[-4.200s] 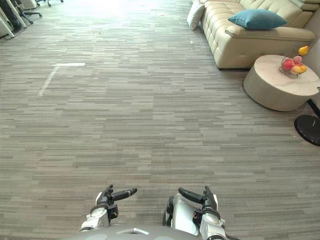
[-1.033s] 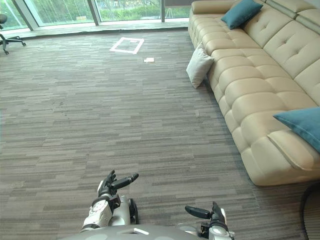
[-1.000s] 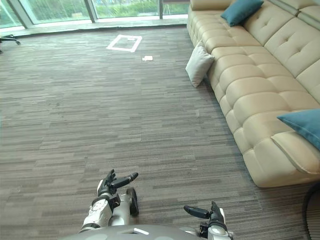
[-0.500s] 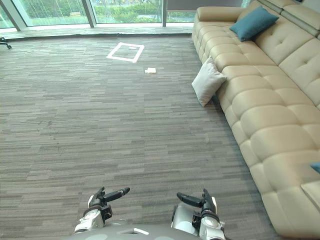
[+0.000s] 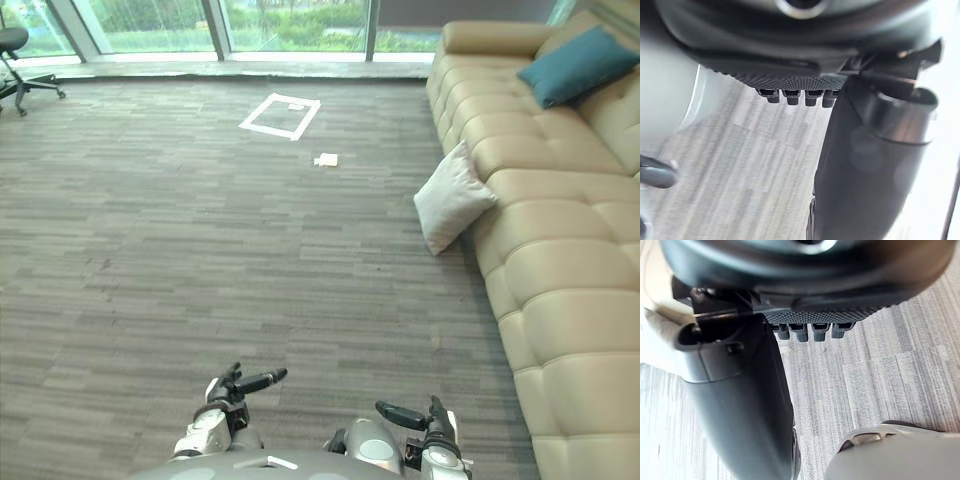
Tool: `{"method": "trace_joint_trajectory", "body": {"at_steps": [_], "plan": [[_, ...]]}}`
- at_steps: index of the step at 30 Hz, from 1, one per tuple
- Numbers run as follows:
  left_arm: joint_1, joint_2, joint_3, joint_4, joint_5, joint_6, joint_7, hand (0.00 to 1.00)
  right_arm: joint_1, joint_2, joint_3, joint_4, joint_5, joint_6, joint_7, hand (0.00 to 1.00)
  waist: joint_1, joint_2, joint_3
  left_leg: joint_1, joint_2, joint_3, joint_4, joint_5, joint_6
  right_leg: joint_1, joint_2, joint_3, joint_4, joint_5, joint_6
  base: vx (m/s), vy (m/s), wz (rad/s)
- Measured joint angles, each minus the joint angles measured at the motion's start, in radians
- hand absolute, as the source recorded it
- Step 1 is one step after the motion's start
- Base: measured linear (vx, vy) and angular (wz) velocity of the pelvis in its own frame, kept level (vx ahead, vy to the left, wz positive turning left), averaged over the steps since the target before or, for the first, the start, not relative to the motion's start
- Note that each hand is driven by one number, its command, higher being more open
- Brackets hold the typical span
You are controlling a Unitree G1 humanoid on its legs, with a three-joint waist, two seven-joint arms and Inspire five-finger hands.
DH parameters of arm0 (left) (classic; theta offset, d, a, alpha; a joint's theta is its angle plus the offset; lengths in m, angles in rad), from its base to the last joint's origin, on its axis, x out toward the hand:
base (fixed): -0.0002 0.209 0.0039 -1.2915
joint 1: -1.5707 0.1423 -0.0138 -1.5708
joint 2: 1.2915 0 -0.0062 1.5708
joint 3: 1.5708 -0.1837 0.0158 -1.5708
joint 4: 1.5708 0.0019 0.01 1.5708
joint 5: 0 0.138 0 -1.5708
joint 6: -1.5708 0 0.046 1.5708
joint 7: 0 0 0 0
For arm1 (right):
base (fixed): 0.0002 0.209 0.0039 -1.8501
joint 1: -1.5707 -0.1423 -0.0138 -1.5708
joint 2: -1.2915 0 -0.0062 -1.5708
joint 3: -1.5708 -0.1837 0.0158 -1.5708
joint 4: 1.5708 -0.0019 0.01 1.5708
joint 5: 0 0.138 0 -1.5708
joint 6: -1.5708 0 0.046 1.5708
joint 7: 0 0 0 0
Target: Pick up cushions and gather them together orderly.
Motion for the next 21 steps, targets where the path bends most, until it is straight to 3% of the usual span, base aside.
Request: {"method": "trace_joint_trajectory", "body": {"at_steps": [1, 4, 5, 6, 7, 9, 10, 11, 12, 13, 14, 15, 16, 18, 20, 21], "plan": [[-0.001, -0.007, 0.0, -0.012, -0.001, -0.01, -0.001, 1.0, -0.002, -0.002, -0.001, 0.0, 0.0, 0.0, -0.002, 1.0, 0.014, 0.004, 0.002, -0.028, 0.0, 0.026, -0.135, -0.009, 0.012, 0.039, -0.003, 0.029, -0.04, 0.006, 0.012, 0.39, 0.088, -0.76], [-0.003, -0.011, 0.0, -0.019, -0.001, -0.023, -0.001, 1.0, 0.003, 0.003, 0.0, 0.001, 0.0, 0.002, -0.009, 1.0, 0.025, 0.004, 0.003, -0.056, -0.005, 0.05, -0.483, 0.025, 0.006, 0.129, -0.024, 0.076, -0.116, -0.014, 0.056, 0.48, 0.187, -0.56], [-0.003, -0.011, 0.0, -0.019, -0.001, -0.025, -0.001, 1.0, 0.003, 0.003, 0.0, 0.002, -0.001, 0.002, -0.009, 1.0, 0.025, 0.005, 0.003, -0.058, -0.006, 0.052, -0.505, 0.032, 0.007, 0.137, -0.028, 0.079, -0.12, -0.018, 0.063, 0.54, 0.282, -0.46], [-0.003, -0.01, 0.0, -0.02, -0.005, -0.029, -0.001, 1.0, 0.005, 0.003, 0.004, 0.003, -0.002, 0.004, -0.01, 1.0, 0.026, 0.006, 0.002, -0.065, -0.008, 0.088, -0.587, 0.093, 0.036, 0.181, -0.048, 0.107, -0.131, -0.059, 0.101, 0.7, 0.372, -0.55], [-0.001, -0.006, -0.001, -0.022, -0.007, -0.027, -0.002, 1.0, 0.005, 0.015, 0.006, 0.012, -0.002, 0.006, -0.01, 1.0, 0.034, -0.007, -0.01, -0.057, -0.019, 0.107, -0.566, 0.169, 0.045, 0.201, -0.068, 0.135, -0.132, -0.068, 0.113, 0.63, 0.324, -0.58], [0.0, -0.002, -0.002, -0.014, -0.01, -0.018, 0.0, 1.0, 0.006, 0.023, 0.004, 0.017, -0.002, 0.008, -0.008, 1.0, 0.032, -0.02, -0.032, -0.056, -0.039, 0.116, -0.548, 0.23, 0.064, 0.199, -0.095, 0.172, -0.118, -0.059, 0.12, 0.6, 0.319, -0.19], [-0.002, 0.013, -0.003, -0.015, -0.009, -0.013, -0.002, 1.0, 0.009, 0.041, -0.004, 0.02, -0.004, 0.013, -0.007, 1.0, 0.028, -0.057, -0.044, -0.059, -0.077, 0.115, -0.503, 0.192, 0.074, 0.19, -0.14, 0.207, -0.074, -0.037, 0.129, 0.78, 0.438, 0.29], [-0.007, 0.027, -0.002, -0.006, -0.009, -0.004, 0.0, 1.0, 0.012, 0.061, -0.041, 0.021, -0.005, 0.017, -0.004, 1.0, 0.026, -0.076, -0.051, -0.039, -0.115, 0.122, -0.448, 0.12, 0.09, 0.175, -0.174, 0.228, 0.036, 0.03, 0.168, 0.63, 0.348, 0.36], [-0.008, 0.029, -0.002, -0.003, -0.009, -0.003, 0.001, 1.0, 0.012, 0.064, -0.045, 0.021, -0.005, 0.018, -0.004, 1.0, 0.026, -0.079, -0.051, -0.027, -0.123, 0.124, -0.444, 0.106, 0.093, 0.167, -0.18, 0.231, 0.076, 0.048, 0.164, 0.62, 0.341, 0.32], [-0.009, 0.034, -0.002, 0.01, -0.009, 0.002, 0.002, 1.0, 0.012, 0.068, -0.056, 0.021, -0.006, 0.018, -0.002, 1.0, 0.026, -0.083, -0.052, 0.005, -0.138, 0.127, -0.448, 0.079, 0.099, 0.131, -0.193, 0.244, 0.193, 0.104, 0.164, 0.5, 0.247, 0.19], [-0.014, 0.045, -0.004, 0.038, -0.009, 0.005, 0.006, 1.0, 0.007, 0.069, -0.056, 0.016, -0.007, 0.017, 0.002, 1.0, 0.02, -0.084, -0.052, 0.066, -0.161, 0.127, -0.477, 0.04, 0.108, 0.021, -0.208, 0.274, 0.432, 0.293, 0.187, 0.69, 0.314, 0.16], [-0.017, 0.051, -0.004, 0.061, -0.01, 0.013, 0.014, 1.0, -0.004, 0.067, -0.052, 0.015, -0.016, 0.006, 0.012, 1.0, 0.021, -0.075, -0.045, 0.135, -0.174, 0.124, -0.511, 0.007, 0.106, -0.093, -0.223, 0.282, 0.642, 0.309, 0.199, 0.57, 0.25, 0.09], [-0.017, 0.052, -0.005, 0.065, -0.01, 0.018, 0.019, 1.0, -0.007, 0.068, -0.052, 0.007, -0.017, 0.003, 0.017, 1.0, 0.021, -0.074, -0.045, 0.169, -0.178, 0.124, -0.528, -0.001, 0.106, -0.134, -0.224, 0.279, 0.7, 0.28, 0.188, 0.62, 0.188, -0.07], [-0.005, 0.05, -0.035, 0.083, -0.01, 0.023, 0.022, 1.0, -0.007, 0.069, -0.053, -0.042, -0.014, -0.012, 0.019, 1.0, 0.007, -0.031, -0.028, 0.329, -0.172, 0.105, -0.64, -0.025, 0.096, -0.298, -0.194, 0.193, 0.787, 0.155, 0.143, 0.55, 0.052, 0.06], [0.001, 0.05, -0.068, 0.087, -0.009, 0.024, 0.019, 1.0, -0.008, 0.069, -0.053, -0.062, -0.011, -0.025, 0.018, 1.0, -0.009, -0.02, -0.02, 0.404, -0.154, 0.085, -0.685, -0.025, 0.093, -0.362, -0.181, 0.102, 0.7, 0.088, 0.102, 0.51, -0.105, 0.49], [0.002, 0.049, -0.09, 0.093, -0.004, 0.025, 0.018, 1.0, -0.01, 0.069, -0.053, -0.076, -0.011, -0.027, 0.018, 1.0, -0.02, -0.022, -0.02, 0.447, -0.136, 0.07, -0.71, -0.028, 0.089, -0.413, -0.175, 0.041, 0.558, 0.066, 0.091, 0.5, -0.172, 0.54]]}}
